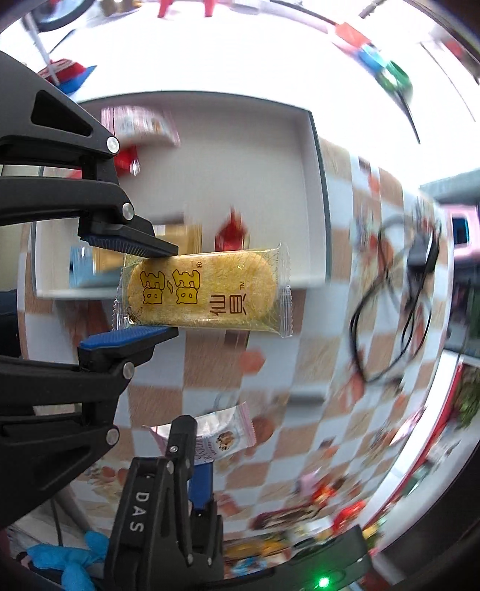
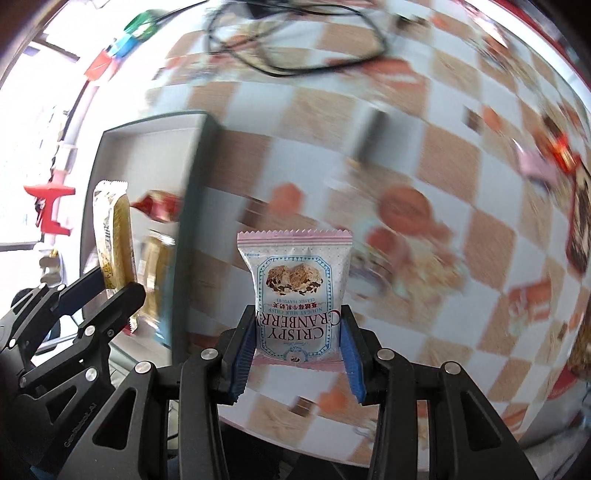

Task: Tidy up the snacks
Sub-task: 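Carry the yellow packet and pink packet over the white tray, then open both tools to drop the yellow and pink packets into the tray, then move both tools from the tray toward the pink bar and tube snack, then grasp the pink bar with the right tool while the left tool grasps the tube snack, then lower the pink bar and tube snack back onto the table and open both tools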

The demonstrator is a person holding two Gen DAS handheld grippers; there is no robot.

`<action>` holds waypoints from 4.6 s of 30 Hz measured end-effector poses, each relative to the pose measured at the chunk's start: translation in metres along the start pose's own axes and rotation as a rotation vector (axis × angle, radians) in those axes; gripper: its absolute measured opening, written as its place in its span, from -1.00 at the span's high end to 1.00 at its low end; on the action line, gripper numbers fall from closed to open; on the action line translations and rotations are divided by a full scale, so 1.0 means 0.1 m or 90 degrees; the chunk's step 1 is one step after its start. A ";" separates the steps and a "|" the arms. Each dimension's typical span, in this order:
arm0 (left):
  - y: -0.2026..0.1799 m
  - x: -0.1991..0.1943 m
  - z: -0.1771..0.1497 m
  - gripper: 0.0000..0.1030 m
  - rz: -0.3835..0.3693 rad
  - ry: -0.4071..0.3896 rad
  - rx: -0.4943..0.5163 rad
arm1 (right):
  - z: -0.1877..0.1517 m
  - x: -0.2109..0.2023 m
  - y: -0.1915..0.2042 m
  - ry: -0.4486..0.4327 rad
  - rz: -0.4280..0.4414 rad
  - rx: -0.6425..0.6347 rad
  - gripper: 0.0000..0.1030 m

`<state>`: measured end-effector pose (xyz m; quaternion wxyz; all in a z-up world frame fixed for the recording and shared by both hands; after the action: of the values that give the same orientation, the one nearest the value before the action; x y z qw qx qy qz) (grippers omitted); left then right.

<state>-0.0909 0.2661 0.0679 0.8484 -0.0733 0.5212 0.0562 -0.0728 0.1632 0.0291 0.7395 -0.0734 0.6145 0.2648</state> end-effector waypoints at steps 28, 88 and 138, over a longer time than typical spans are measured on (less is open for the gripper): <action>1.02 0.26 -0.62 -0.06 0.080 0.092 -0.110 | 0.10 0.63 1.30 0.044 0.078 -0.066 0.06; -0.71 0.28 -0.42 -0.56 0.058 0.120 0.089 | 0.88 0.33 -3.08 -0.151 -0.155 0.547 -0.68; -1.64 0.71 -0.82 0.29 -0.012 0.157 0.191 | -1.83 0.17 -1.44 0.010 -0.061 0.157 0.39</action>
<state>-0.1026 0.0908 -0.0210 0.7800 0.0426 0.6230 -0.0393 -0.1604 -0.0335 -0.0608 0.7500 -0.0129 0.6437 0.1513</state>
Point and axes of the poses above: each gripper's, at about its wrist camera, not at the fingertips, and x roughly the way its jaws point, y to its left, z to its top, the point moved 6 cm from there along x, roughly the way its jaws point, and after that the axes turned 15 degrees about -y, right-handed, at the moved point
